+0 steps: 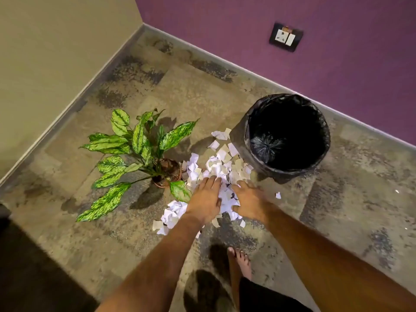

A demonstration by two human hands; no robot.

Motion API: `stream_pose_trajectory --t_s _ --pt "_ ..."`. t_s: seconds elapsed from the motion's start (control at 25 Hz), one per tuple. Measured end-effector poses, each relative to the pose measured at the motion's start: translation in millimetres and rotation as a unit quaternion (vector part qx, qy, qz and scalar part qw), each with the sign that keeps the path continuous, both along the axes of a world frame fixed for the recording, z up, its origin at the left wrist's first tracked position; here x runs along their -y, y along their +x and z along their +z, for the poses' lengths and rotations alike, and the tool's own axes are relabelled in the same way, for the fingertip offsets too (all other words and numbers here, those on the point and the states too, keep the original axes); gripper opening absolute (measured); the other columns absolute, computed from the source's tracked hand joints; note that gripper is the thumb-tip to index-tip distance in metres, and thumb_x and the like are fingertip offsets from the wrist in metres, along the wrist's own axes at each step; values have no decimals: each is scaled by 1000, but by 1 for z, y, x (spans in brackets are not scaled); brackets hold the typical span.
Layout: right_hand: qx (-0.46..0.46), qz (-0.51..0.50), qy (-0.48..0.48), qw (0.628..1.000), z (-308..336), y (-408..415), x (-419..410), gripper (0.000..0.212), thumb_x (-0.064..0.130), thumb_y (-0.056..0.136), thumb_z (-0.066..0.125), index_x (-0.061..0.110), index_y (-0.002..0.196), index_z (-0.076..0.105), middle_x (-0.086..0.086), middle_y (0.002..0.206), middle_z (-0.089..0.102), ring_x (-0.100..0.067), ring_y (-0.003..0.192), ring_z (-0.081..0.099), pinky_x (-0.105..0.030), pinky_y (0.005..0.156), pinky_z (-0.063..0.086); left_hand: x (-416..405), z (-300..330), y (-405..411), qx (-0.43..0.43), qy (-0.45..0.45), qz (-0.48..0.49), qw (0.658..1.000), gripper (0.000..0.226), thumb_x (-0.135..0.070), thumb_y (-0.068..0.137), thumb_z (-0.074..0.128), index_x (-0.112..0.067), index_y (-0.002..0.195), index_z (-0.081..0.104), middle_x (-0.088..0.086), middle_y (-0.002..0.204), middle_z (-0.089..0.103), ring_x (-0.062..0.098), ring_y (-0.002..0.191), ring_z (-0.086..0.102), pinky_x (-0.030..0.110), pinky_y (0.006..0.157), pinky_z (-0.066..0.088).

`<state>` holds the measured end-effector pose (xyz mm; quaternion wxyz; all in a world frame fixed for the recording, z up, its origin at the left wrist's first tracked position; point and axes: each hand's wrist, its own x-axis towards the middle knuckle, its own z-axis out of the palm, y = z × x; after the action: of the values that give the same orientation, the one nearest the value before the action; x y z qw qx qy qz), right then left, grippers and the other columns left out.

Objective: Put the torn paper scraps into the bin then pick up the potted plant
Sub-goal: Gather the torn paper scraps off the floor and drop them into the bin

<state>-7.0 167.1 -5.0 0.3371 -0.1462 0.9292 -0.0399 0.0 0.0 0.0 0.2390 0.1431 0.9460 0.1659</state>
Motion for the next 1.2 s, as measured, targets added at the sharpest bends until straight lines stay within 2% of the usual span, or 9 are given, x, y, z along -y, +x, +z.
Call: stream_pose_trajectory --t_s 0.28,0.4,0.6,0.76,0.84,0.92,1.04,1.12,1.2 --pt "31 17 62 997 -129 -38 -10 88 57 77 67 21 145 24 -7 147 33 -32 129 40 -47 100 43 4 -121 -7 44 -32 -34 998 73 -25 90 56 -15 149 14 7 156 15 26 144 15 41 117 21" --pt "1 28 68 997 -169 -55 -15 90 59 76 69 21 144 25 -9 146 37 -32 128 43 -45 99 44 -2 -163 -10 65 -77 -45 994 80 -28 91 56 -17 151 4 7 159 4 28 146 5 52 117 15" --pt "9 53 103 993 -227 -84 -21 98 58 73 69 27 148 13 -6 150 34 -33 129 44 -44 100 46 -16 -214 -15 85 -155 -31 984 83 -38 93 48 -14 150 -6 10 158 -15 36 145 -11 66 112 7" --pt "-5 78 82 994 -244 -92 -23 112 61 67 74 34 149 2 -8 153 32 -37 128 45 -46 101 45 -33 -241 7 56 -194 -37 979 83 -38 96 47 -8 149 -9 17 156 -19 44 142 -14 70 109 4" --pt "-37 96 65 993 -241 -89 -23 116 60 64 76 35 149 2 -8 154 27 -34 125 46 -42 97 46 -35 -254 20 49 -191 -33 980 84 -44 95 46 -8 149 -8 17 156 -19 45 142 -12 70 107 6" --pt "-58 113 55 990 -233 -85 -22 118 58 63 78 33 150 2 -9 157 16 -34 127 44 -40 96 45 -27 -260 27 71 -175 -15 982 88 -47 93 47 -12 150 -10 15 156 -22 44 142 -13 72 105 5" --pt "-56 114 73 989 -224 -81 -19 124 57 61 80 32 150 -3 -8 160 3 -38 132 38 -44 104 42 -6 -255 18 87 -125 32 988 96 -49 88 55 -16 150 -9 13 156 -23 43 143 -12 67 109 7" --pt "-52 118 78 989 -228 -78 -17 127 58 60 81 34 150 -6 -7 161 -3 -39 135 34 -47 107 39 8 -263 7 62 -91 68 992 102 -54 84 60 -16 151 -6 14 157 -20 41 144 -9 62 112 11" --pt "-50 122 70 989 -238 -76 -14 128 57 60 82 37 149 -8 -5 160 -9 -40 138 28 -48 107 38 18 -272 2 -35 -100 68 992 99 -66 81 50 -13 152 5 17 156 -21 41 145 2 54 114 7"
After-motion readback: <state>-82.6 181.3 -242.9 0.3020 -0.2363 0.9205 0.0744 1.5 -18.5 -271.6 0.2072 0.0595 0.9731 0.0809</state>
